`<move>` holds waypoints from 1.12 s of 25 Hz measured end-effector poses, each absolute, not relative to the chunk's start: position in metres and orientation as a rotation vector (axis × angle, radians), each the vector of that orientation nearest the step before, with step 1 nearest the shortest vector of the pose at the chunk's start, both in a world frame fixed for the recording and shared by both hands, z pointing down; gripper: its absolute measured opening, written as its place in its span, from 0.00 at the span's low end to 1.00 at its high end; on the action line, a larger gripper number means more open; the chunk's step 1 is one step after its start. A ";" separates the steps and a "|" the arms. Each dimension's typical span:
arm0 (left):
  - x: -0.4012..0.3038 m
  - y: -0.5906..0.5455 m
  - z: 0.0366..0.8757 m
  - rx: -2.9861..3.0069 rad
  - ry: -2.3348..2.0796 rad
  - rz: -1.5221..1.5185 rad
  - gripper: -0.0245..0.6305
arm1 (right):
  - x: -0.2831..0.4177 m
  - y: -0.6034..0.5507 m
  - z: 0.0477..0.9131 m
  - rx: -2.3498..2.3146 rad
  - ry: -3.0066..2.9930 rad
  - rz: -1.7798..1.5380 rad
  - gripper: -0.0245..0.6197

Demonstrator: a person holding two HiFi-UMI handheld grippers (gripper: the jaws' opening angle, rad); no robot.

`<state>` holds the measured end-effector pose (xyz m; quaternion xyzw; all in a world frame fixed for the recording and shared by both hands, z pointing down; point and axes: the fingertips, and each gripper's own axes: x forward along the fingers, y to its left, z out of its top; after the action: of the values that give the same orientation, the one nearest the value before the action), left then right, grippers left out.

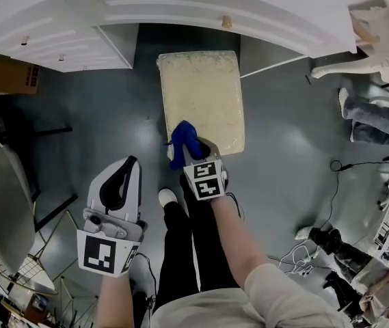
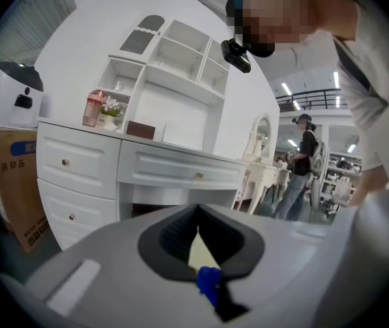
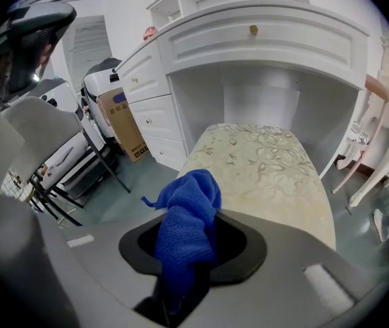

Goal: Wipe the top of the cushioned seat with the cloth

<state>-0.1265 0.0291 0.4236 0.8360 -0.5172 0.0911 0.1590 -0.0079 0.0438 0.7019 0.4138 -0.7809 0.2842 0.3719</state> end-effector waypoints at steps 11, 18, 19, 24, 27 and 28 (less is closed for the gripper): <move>-0.125 0.028 0.407 2.408 -1.481 0.264 0.02 | -0.014 0.041 0.674 1.063 -2.051 0.867 0.22; -0.111 0.026 0.370 2.440 -1.457 0.233 0.02 | 0.000 0.037 0.590 1.115 -2.151 0.851 0.22; -0.109 0.026 0.364 2.446 -1.453 0.229 0.02 | 0.001 0.037 0.575 1.118 -2.168 0.841 0.22; -0.096 0.019 0.328 2.501 -1.438 0.202 0.02 | 0.008 0.022 0.498 1.151 -2.270 0.766 0.22; -0.088 0.021 0.306 2.522 -1.425 0.201 0.02 | 0.014 0.021 0.450 1.167 -2.317 0.729 0.22; -0.087 0.022 0.298 2.526 -1.421 0.201 0.02 | 0.015 0.022 0.435 1.171 -2.330 0.718 0.22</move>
<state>-0.0866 0.0221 0.2981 0.8634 -0.4858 0.0688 0.1178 0.0152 0.0225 0.4347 0.4228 -0.8409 0.2593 0.2167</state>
